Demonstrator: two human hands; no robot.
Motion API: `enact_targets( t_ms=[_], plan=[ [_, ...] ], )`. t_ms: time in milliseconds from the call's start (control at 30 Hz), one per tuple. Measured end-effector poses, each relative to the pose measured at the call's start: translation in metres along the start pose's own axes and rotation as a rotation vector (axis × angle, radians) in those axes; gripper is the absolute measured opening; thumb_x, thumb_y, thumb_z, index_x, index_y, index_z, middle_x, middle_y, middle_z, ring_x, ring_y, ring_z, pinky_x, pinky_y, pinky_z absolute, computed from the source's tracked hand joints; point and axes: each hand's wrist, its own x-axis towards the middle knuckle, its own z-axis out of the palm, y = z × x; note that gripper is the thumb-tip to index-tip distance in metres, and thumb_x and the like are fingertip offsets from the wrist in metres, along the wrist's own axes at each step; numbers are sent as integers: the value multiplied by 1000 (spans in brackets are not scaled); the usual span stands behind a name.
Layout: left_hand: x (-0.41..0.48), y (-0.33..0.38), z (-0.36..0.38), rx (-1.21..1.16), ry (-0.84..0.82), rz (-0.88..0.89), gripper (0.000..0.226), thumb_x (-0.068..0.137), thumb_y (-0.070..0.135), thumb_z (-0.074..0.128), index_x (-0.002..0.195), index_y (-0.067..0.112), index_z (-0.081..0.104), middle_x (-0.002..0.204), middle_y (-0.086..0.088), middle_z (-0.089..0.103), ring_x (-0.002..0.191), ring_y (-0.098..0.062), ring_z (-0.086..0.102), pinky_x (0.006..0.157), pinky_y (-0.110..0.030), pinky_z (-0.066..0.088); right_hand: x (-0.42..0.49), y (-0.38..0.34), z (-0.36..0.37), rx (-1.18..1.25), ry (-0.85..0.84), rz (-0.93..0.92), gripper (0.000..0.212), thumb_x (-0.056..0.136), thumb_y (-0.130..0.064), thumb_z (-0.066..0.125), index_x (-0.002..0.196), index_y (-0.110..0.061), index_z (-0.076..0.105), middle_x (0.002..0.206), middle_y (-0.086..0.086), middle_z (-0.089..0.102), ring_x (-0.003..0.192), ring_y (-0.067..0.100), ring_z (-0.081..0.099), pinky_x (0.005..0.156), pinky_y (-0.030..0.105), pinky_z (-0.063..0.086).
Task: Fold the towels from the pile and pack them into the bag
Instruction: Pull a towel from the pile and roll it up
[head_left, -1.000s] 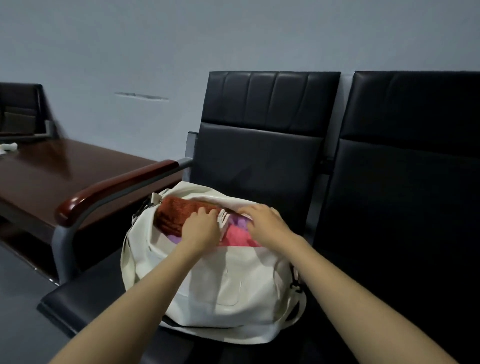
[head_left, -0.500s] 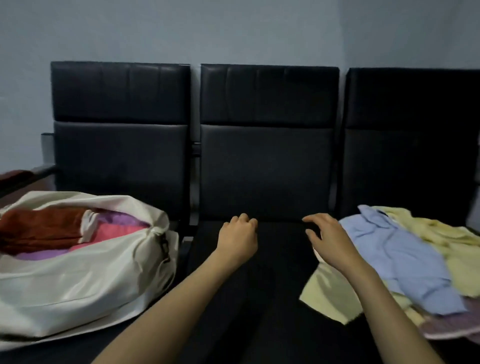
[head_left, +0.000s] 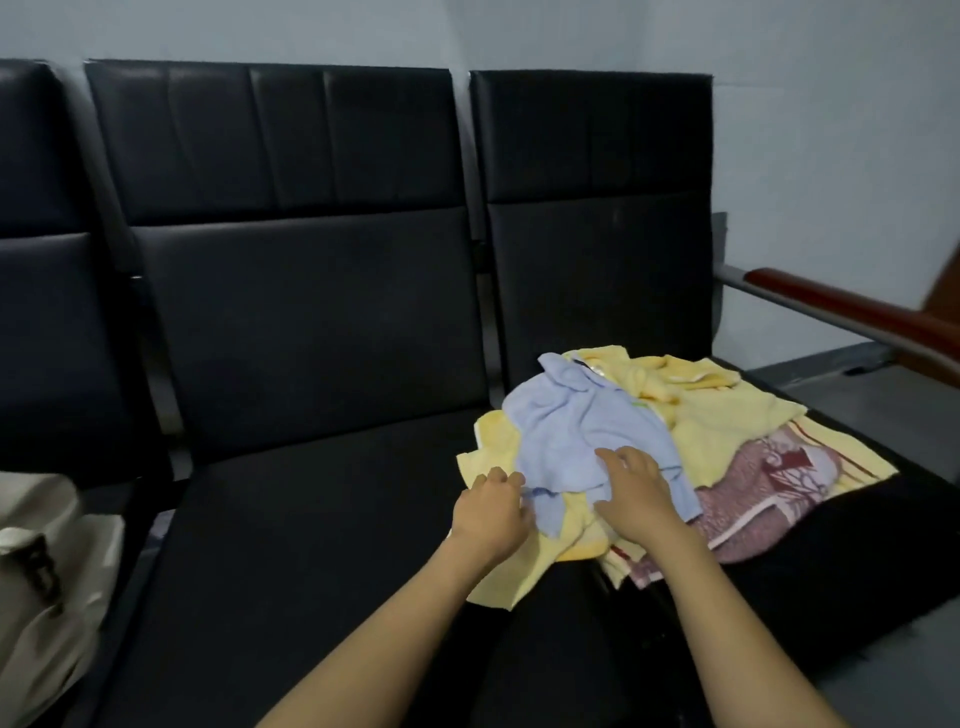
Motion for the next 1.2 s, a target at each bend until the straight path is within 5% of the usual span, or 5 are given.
enact_targets(
  t_ms=[400, 533, 700, 933, 1200],
  plan=[
    [47, 12, 37, -470, 97, -10, 21, 95, 26, 53, 78, 16, 46, 77, 1, 47, 76, -21, 48, 62, -26, 33, 11, -8, 14, 20, 210, 54, 56, 93, -19, 49, 145, -25, 29, 144, 5, 28, 138, 25, 18, 110, 35, 19],
    [29, 14, 12, -959, 303, 8, 12, 99, 14, 42, 92, 18, 51, 91, 5, 51, 83, -3, 51, 70, -9, 40, 11, -11, 15, 19, 286, 96, 55, 96, -23, 45, 147, -27, 25, 144, 4, 30, 137, 25, 21, 109, 36, 22],
    [6, -4, -23, -1433, 505, -298, 15, 99, 17, 37, 85, 19, 42, 80, 3, 40, 68, -10, 39, 62, -25, 35, 13, -33, 15, -32, 300, 109, 55, 93, -23, 46, 144, -32, 28, 136, 7, 37, 133, 27, 23, 105, 37, 23],
    [-63, -83, -49, -1124, 498, -377, 19, 95, 24, 49, 79, 16, 49, 71, 3, 48, 68, -13, 48, 65, -29, 42, 6, -86, 25, -28, 184, -17, 42, 92, -12, 37, 130, -28, 45, 141, 6, 32, 137, 28, 18, 106, 44, 22],
    [-129, -153, -40, -835, 306, -500, 23, 79, 29, 71, 99, 22, 63, 98, 5, 66, 94, -11, 62, 70, -22, 46, -49, -199, 21, 964, -364, -228, 36, 99, -2, 34, 129, 4, 50, 130, 24, 54, 105, 32, 56, 82, 35, 46]
  ],
)
